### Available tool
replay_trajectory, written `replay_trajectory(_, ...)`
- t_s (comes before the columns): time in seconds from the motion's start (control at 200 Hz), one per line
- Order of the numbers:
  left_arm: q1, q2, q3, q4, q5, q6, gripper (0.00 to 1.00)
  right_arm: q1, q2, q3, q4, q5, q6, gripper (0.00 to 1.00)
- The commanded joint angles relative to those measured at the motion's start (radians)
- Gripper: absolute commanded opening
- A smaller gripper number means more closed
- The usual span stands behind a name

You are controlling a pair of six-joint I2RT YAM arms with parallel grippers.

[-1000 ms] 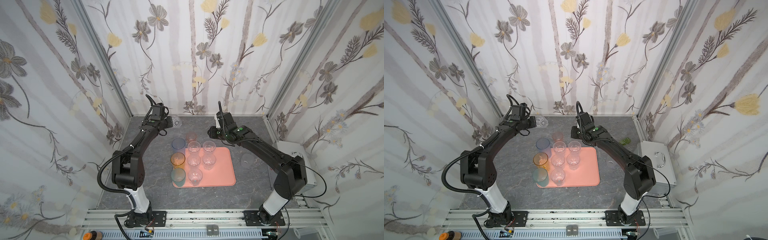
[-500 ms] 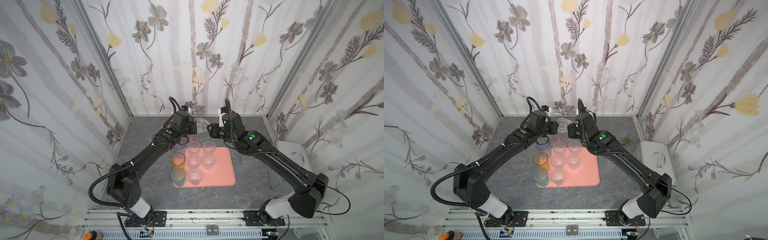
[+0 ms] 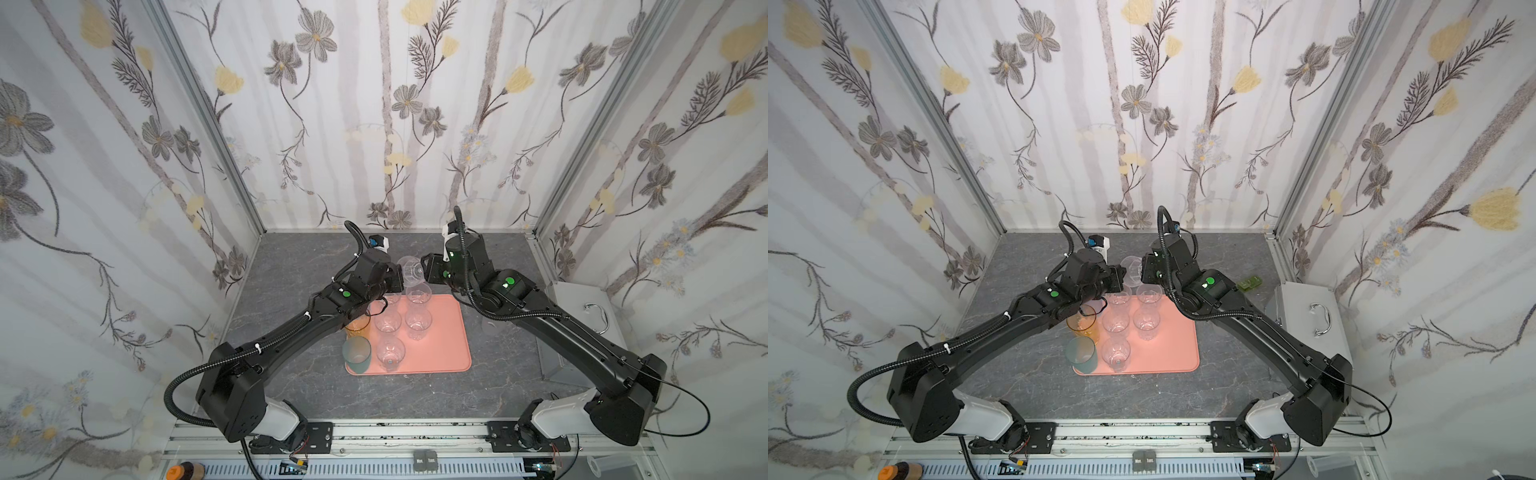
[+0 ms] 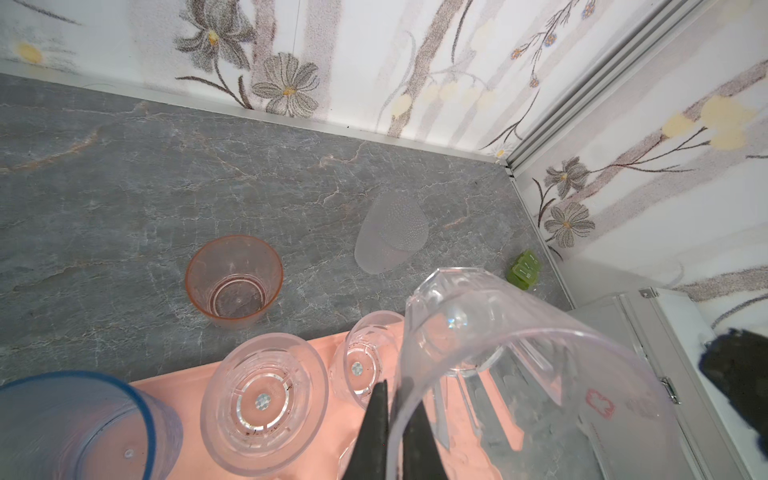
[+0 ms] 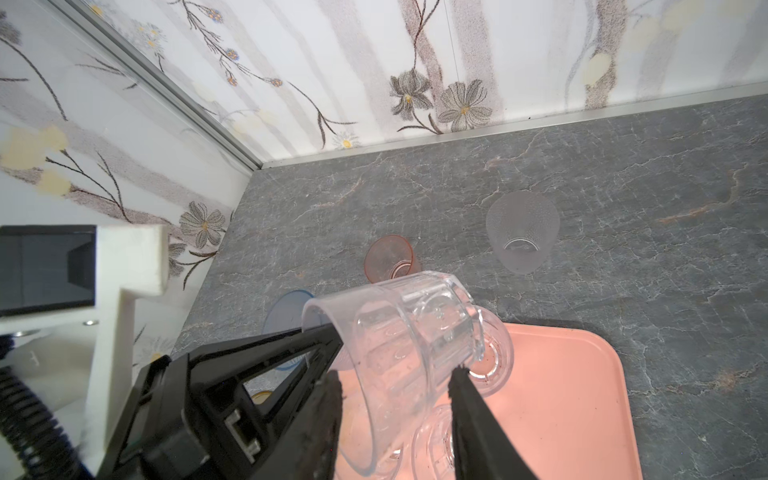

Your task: Place the glasses into the tray

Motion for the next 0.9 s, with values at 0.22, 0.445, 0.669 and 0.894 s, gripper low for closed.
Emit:
replay_trajectory(0.22, -0.028, -0.012, -0.032, 0.106, -0.047, -0.038, 0.00, 0.017, 0.059, -0.001, -0.004, 0.009, -0.007, 0.44)
replay_trajectory(0.445, -0.038, -0.009, -0.027, 0.113, -0.044, -0.044, 0.00, 0.022, 0.100, -0.005, -0.049, 0.107, -0.029, 0.43)
replay_trajectory(0.669, -0.064, 0.011, 0.009, 0.124, -0.019, -0.087, 0.00, 0.022, 0.123, -0.003, -0.101, 0.261, -0.048, 0.31)
replay_trajectory(0.894, -0.099, 0.046, 0.075, 0.161, 0.040, -0.105, 0.11, 0.018, 0.095, -0.012, -0.108, 0.320, -0.056, 0.08)
